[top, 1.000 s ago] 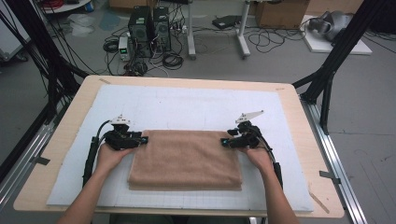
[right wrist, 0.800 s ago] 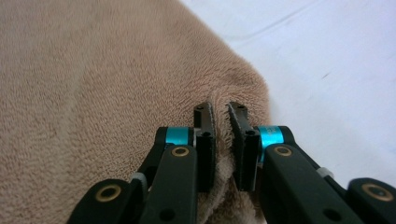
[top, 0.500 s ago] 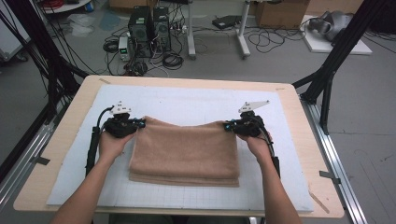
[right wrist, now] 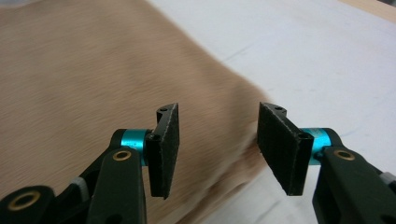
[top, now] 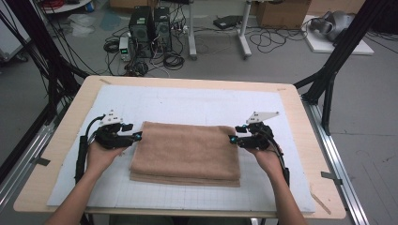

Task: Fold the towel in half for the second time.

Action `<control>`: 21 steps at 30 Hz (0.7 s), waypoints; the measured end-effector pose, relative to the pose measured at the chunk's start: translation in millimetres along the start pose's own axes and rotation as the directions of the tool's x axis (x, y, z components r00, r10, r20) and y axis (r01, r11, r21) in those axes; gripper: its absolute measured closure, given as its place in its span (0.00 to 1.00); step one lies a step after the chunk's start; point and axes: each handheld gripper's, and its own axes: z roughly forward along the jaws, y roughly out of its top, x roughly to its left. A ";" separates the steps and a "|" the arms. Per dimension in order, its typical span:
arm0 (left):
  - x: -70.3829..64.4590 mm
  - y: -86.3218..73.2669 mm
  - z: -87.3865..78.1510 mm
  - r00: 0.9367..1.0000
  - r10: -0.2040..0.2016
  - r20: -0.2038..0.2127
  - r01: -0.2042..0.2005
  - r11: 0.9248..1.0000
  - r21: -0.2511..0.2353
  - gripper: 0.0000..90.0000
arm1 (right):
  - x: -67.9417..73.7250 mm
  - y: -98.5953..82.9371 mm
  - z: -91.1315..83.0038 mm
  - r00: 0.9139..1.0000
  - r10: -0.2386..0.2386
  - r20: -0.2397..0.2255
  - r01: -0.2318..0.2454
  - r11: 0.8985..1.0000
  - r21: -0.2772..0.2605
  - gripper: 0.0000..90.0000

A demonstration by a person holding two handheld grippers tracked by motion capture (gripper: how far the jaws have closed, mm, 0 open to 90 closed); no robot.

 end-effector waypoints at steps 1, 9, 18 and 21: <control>-8.5 -5.2 -6.2 1.000 0.024 0.014 -0.024 1.000 -0.008 0.50 | 8.9 -2.8 -3.8 0.999 -0.020 -0.030 0.020 1.000 -0.005 0.54; -49.1 -46.8 -8.9 0.978 0.115 0.174 -0.129 0.989 0.070 0.63 | 61.0 -42.6 -9.6 0.982 -0.081 -0.171 0.088 0.995 0.036 0.57; -49.8 -49.2 -18.2 0.973 0.125 0.193 -0.130 0.991 0.015 0.95 | 58.6 -52.5 -6.1 0.972 -0.083 -0.218 0.088 0.996 0.014 0.93; -50.3 -45.5 -28.3 0.970 0.116 0.215 -0.115 0.993 -0.013 0.96 | 61.5 -46.1 -18.7 0.970 -0.099 -0.223 0.100 0.995 -0.005 0.92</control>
